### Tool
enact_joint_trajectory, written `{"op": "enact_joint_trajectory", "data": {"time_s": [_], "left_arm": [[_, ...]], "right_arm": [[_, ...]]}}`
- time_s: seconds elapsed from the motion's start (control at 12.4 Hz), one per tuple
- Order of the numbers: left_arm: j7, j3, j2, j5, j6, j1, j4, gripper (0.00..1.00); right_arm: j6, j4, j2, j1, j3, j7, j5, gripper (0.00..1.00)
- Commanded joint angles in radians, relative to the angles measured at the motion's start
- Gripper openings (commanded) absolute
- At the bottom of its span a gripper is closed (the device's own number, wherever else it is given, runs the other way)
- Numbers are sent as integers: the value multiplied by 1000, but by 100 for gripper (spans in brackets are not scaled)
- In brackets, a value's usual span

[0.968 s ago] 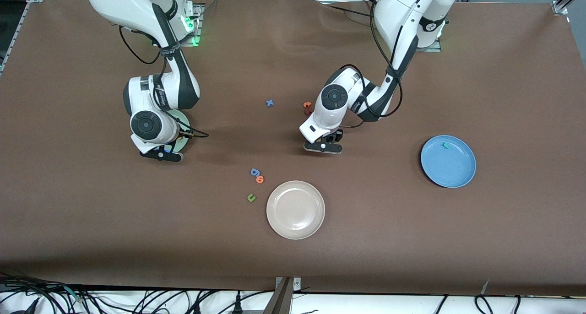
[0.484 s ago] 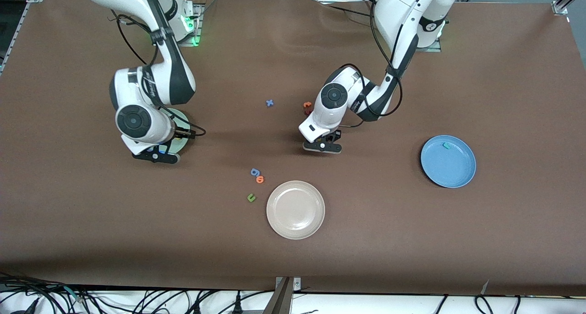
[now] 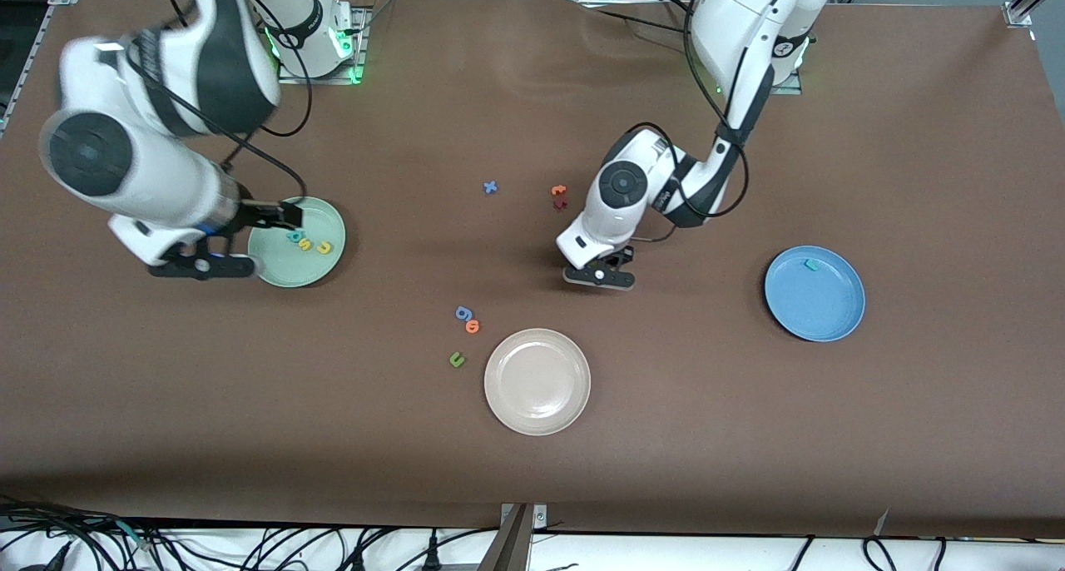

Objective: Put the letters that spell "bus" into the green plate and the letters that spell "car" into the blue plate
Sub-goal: 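Drop the yellow letter on the green plate while the left gripper carries another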

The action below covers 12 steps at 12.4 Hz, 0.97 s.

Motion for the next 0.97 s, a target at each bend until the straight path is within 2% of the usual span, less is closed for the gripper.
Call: {"op": "enact_joint_trajectory", "data": {"time_s": [0.0, 0.16, 0.32, 0.56, 0.73, 0.81, 0.89], "left_arm": [[148, 31, -91, 11, -100, 62, -15, 6], [258, 73, -135, 9, -164, 94, -13, 2], [407, 146, -166, 9, -207, 128, -15, 2], [651, 240, -197, 8, -227, 182, -21, 3], [700, 278, -218, 6, -247, 214, -31, 4], [705, 285, -226, 6, -252, 235, -37, 4], [719, 294, -226, 6, -252, 254, -48, 4]], "right_arm": [[-37, -3, -97, -3, -31, -31, 7, 100], [-58, 75, -90, -6, -62, -32, 12, 100], [-72, 122, -68, -4, -57, -29, 0, 100], [-80, 133, -63, 2, -54, -34, 0, 100], [-159, 129, -96, -16, -48, -31, 1, 100], [-161, 101, -122, -66, 1, -29, 1, 100], [-148, 66, -160, -176, 104, -28, -5, 100]]}}
